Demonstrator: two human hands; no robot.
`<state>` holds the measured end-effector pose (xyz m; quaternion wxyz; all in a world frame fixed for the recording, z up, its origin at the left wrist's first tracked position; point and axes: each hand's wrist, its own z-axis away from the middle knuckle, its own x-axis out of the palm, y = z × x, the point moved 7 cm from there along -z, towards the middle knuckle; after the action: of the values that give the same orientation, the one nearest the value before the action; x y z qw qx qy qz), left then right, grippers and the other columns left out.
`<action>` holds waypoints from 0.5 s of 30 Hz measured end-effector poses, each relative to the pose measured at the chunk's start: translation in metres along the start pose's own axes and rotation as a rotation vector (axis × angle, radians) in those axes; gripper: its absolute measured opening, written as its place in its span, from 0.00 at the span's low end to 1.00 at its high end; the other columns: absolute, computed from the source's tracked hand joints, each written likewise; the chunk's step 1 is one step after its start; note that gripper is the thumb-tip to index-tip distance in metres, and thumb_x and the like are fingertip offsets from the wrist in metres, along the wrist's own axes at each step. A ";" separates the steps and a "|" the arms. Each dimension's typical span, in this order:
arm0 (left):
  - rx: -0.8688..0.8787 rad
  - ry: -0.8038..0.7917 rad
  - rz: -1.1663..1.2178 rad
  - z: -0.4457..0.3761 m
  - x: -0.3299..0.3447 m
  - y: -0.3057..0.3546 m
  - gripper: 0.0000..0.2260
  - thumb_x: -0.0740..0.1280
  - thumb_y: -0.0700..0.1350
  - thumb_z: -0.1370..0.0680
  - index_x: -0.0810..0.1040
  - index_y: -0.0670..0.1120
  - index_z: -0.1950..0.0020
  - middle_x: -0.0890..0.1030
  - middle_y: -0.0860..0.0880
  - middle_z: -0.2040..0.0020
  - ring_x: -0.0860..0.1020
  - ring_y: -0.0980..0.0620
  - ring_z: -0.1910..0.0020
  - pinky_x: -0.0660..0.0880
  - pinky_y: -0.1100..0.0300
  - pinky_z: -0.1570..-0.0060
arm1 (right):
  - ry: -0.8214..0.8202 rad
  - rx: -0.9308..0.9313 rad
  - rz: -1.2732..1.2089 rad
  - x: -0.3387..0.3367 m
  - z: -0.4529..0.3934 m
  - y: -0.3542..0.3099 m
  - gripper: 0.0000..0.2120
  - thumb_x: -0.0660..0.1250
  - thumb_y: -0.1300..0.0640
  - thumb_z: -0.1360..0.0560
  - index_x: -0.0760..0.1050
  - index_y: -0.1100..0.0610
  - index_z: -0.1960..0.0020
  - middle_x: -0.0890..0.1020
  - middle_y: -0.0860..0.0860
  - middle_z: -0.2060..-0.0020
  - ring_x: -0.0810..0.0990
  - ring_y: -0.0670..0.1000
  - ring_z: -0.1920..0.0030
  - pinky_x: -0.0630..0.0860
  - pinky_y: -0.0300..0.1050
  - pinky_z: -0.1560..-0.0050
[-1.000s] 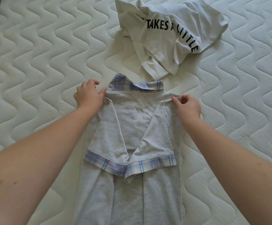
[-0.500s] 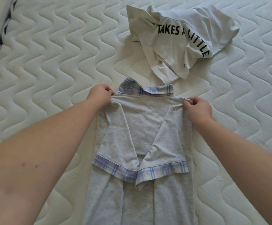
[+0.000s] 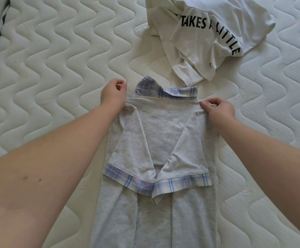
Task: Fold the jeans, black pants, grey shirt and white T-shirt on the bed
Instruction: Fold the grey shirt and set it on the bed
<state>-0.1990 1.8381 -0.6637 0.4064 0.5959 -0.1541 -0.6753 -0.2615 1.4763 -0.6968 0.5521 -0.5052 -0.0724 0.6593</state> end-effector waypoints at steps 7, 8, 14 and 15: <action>0.384 0.082 -0.087 0.147 -0.022 0.007 0.08 0.67 0.46 0.21 0.77 0.44 0.44 0.76 0.49 0.51 0.74 0.51 0.52 0.72 0.56 0.48 | 0.108 -0.154 -0.042 -0.028 0.034 0.007 0.24 0.72 0.45 0.28 0.71 0.50 0.36 0.73 0.48 0.46 0.76 0.48 0.47 0.75 0.38 0.45; 0.364 -0.023 -0.083 0.168 -0.009 0.004 0.08 0.67 0.48 0.21 0.78 0.45 0.46 0.77 0.51 0.53 0.75 0.52 0.55 0.73 0.55 0.50 | 0.211 -0.164 0.012 -0.035 0.050 0.012 0.21 0.71 0.44 0.27 0.71 0.51 0.38 0.73 0.48 0.47 0.75 0.50 0.45 0.74 0.44 0.42; 0.146 -0.413 -0.475 0.251 0.059 -0.029 0.19 0.68 0.61 0.26 0.76 0.49 0.43 0.75 0.49 0.45 0.72 0.47 0.42 0.71 0.52 0.44 | -0.023 -0.115 0.240 0.004 0.163 0.081 0.23 0.70 0.39 0.29 0.71 0.51 0.42 0.78 0.49 0.49 0.77 0.52 0.48 0.74 0.52 0.46; 0.148 -0.373 -0.489 0.253 0.056 -0.029 0.18 0.69 0.60 0.26 0.76 0.50 0.43 0.74 0.48 0.44 0.72 0.46 0.42 0.70 0.52 0.45 | -0.014 -0.129 0.298 0.007 0.171 0.086 0.23 0.71 0.41 0.29 0.71 0.52 0.40 0.78 0.50 0.47 0.77 0.53 0.46 0.73 0.54 0.43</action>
<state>-0.4428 1.7450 -0.6605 0.1520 0.5091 -0.1268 -0.8376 -0.4442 1.5281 -0.6750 0.4140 -0.5404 -0.0428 0.7313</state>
